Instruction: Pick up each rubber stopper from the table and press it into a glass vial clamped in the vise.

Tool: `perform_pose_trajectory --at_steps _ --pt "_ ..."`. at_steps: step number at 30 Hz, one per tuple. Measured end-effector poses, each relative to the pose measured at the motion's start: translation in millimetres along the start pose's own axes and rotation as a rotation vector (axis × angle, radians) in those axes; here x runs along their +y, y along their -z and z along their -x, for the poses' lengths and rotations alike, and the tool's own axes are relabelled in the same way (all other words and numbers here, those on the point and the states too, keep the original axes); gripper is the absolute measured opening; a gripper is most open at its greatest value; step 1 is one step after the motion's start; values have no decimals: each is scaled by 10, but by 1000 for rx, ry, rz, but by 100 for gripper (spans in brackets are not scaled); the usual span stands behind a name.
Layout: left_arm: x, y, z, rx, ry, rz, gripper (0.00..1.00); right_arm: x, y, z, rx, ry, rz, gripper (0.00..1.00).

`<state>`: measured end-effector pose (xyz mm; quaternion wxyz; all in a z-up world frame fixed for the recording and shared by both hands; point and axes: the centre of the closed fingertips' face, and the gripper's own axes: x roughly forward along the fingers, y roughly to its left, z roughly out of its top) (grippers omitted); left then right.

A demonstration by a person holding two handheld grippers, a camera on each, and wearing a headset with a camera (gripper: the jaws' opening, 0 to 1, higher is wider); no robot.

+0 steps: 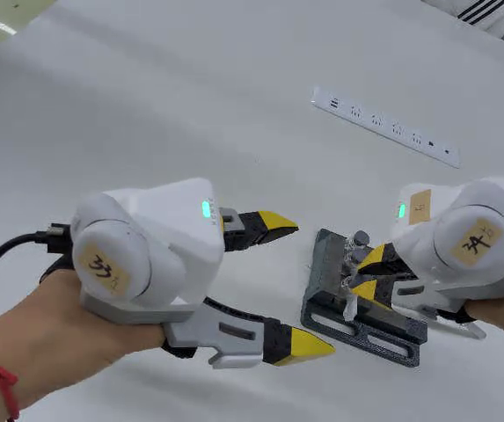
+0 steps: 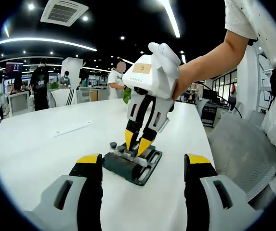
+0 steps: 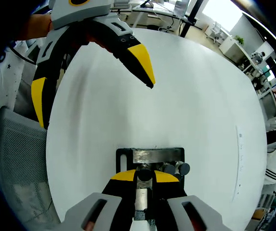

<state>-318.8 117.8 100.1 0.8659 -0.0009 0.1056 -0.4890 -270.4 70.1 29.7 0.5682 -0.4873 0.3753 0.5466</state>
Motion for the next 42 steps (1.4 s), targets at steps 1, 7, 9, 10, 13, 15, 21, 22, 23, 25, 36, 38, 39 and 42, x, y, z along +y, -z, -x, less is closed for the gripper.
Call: perform_pose_trajectory --at_steps 1,7,9,10,13,15,21,22,23,25,36,38,39,42 --pt "-1 1 0 0 1 0 68 1 -1 1 -2 -2 -3 8" --pt "-4 6 -2 1 4 -3 68 3 -13 3 -15 -5 -17 8" --pt "-1 10 -3 2 4 -1 68 -4 -13 2 -17 -2 -19 7" --pt "-2 13 -3 2 4 -1 68 -8 -8 2 -17 -1 -19 7" --pt "-10 9 -8 3 7 -3 68 -13 -29 10 -30 0 -27 8" --pt "-7 13 -8 4 6 -2 67 -3 -47 31 -37 -5 -33 7" --pt "-6 16 -13 4 9 -4 67 0 -6 39 -45 -8 -57 8" --pt "-7 15 -12 4 9 -4 67 -2 1 42 -52 -7 -67 8" --pt "-9 16 -11 4 9 -3 67 -2 0 42 -58 -9 -75 8" --pt "-10 27 -8 7 9 -4 67 5 7 38 -67 -18 -93 8" --pt "-25 35 -12 11 14 -5 67 1 50 21 -98 -28 -161 9" --pt "-29 34 -14 11 15 -4 67 -1 63 14 -97 -26 -166 9" --pt "-31 31 -15 10 15 -5 67 1 65 12 -99 -27 -170 9" --pt "-30 34 -15 12 15 -4 67 -7 56 9 -112 -31 -178 8"
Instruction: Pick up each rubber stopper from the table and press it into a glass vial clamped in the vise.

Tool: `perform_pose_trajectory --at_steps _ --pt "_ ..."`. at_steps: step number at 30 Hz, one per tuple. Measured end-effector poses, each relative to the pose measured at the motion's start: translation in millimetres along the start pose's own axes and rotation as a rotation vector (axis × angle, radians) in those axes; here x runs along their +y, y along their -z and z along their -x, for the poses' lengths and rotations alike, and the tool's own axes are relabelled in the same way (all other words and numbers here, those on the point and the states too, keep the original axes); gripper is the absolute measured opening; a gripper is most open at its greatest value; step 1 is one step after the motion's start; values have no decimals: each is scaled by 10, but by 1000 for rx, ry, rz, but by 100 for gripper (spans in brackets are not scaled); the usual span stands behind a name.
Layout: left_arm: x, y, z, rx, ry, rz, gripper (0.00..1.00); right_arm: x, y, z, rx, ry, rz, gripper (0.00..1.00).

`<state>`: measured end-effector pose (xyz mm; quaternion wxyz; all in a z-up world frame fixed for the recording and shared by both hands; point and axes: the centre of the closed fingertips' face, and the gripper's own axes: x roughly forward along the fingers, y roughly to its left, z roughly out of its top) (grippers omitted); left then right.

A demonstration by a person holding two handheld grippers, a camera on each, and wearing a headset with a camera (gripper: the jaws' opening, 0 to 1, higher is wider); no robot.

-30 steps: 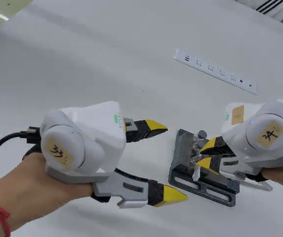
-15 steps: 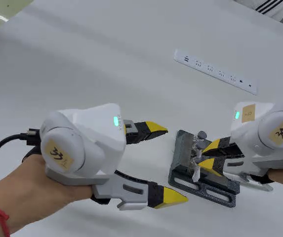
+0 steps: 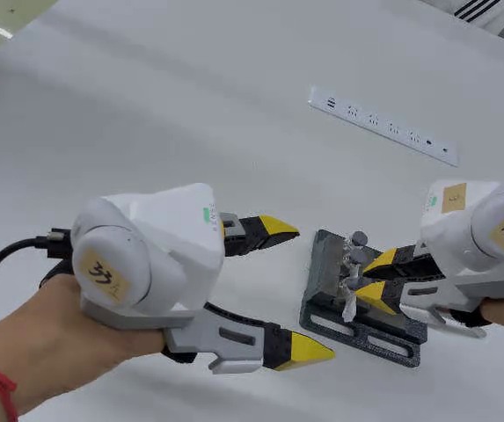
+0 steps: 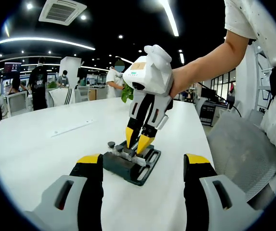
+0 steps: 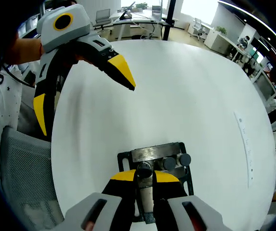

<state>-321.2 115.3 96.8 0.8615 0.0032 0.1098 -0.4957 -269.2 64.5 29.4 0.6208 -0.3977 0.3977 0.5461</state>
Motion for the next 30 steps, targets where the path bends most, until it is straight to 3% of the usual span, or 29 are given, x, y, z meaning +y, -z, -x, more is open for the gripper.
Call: perform_pose_trajectory --at_steps 19,30 --pt "12 -6 -7 -1 -1 4 66 -20 3 15 26 -11 37 6" --pt "3 29 -4 -6 -6 12 65 -15 -35 38 117 -35 197 6"
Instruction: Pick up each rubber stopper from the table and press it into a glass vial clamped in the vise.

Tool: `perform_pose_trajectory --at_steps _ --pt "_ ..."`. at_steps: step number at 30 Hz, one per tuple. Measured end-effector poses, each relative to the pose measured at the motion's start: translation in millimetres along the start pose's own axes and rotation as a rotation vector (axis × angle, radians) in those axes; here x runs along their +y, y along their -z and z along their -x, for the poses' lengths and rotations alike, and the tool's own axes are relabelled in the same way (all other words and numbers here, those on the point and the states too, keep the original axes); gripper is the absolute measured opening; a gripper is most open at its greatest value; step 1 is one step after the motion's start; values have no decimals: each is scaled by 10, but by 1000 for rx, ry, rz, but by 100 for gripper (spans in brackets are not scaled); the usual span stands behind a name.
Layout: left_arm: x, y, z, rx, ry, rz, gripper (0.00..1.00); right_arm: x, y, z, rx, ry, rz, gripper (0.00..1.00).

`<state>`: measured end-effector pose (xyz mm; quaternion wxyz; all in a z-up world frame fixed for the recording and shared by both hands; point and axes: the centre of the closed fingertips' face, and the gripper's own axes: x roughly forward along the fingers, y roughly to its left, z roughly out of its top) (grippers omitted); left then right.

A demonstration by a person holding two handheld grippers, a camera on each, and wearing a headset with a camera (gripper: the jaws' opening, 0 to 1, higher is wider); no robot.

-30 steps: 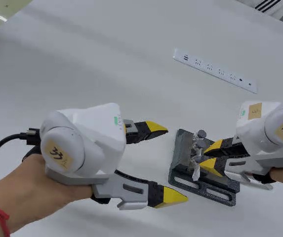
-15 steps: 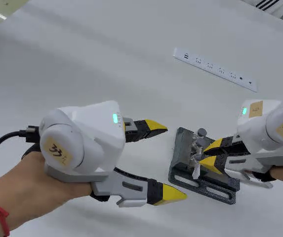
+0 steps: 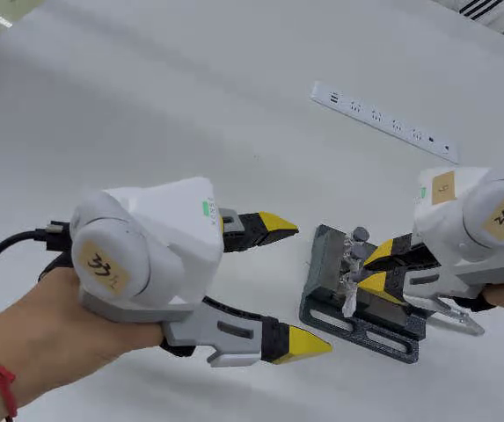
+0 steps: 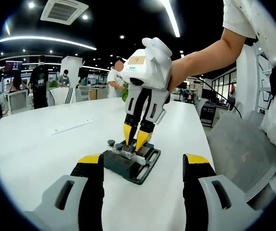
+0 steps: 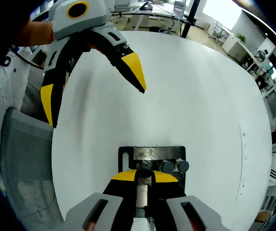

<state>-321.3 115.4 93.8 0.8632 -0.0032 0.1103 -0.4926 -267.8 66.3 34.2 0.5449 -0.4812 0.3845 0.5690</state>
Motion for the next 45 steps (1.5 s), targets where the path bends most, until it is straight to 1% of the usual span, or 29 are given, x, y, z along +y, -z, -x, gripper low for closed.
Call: perform_pose_trajectory --at_steps 2,4,11,13,16,20,26,45 --pt "-2 22 -4 -1 1 5 65 4 2 0 23 -4 41 6" --pt "-2 38 -8 0 0 7 65 14 12 -2 36 -11 59 5" --pt "24 103 -29 0 0 18 64 5 26 -3 59 -26 90 5" --pt "25 129 -42 2 4 16 64 4 39 3 73 -27 111 5" --pt "26 159 -54 10 7 9 64 20 32 -4 78 -35 120 5" --pt "34 178 -74 8 12 9 63 20 46 -24 94 -39 143 5" --pt "35 178 -95 4 19 4 63 26 39 -21 108 -42 162 5" --pt "23 196 -100 -8 22 7 62 61 22 -51 172 -17 286 5"
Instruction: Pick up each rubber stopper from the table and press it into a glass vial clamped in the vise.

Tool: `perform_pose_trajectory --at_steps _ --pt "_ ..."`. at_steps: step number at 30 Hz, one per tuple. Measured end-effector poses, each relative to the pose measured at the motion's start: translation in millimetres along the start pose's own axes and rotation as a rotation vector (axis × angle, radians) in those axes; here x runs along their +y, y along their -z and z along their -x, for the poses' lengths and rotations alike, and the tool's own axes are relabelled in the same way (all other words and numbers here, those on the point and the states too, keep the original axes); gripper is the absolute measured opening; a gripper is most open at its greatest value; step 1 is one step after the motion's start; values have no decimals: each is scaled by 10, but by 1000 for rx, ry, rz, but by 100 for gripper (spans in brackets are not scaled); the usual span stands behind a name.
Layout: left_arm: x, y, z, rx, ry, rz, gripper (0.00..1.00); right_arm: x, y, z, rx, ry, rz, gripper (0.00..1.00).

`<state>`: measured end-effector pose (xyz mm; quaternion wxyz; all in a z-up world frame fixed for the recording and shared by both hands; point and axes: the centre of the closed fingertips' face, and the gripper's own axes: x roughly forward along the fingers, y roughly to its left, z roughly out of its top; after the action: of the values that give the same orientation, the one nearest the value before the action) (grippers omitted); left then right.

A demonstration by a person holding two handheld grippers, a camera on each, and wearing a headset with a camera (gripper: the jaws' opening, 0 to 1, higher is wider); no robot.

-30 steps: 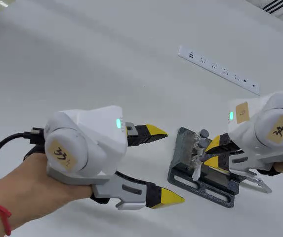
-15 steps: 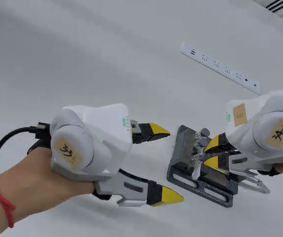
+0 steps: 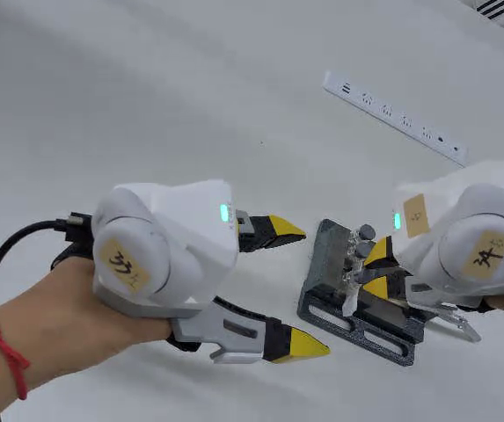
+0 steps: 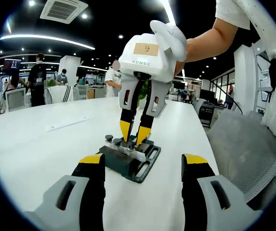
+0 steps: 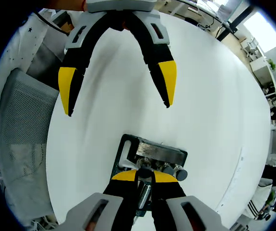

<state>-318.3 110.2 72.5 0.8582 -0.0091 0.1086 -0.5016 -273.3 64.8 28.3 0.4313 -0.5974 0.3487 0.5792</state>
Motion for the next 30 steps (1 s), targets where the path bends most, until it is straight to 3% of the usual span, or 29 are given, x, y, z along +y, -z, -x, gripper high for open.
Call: perform_pose_trajectory --at_steps 21,26,30 --pt "-12 16 -8 -2 2 9 62 20 -45 2 80 51 151 5" --pt "-8 12 -12 -4 2 11 62 2 -40 -2 63 41 116 5" --pt "-10 16 -12 -4 2 13 61 -3 -47 -3 12 0 4 5"
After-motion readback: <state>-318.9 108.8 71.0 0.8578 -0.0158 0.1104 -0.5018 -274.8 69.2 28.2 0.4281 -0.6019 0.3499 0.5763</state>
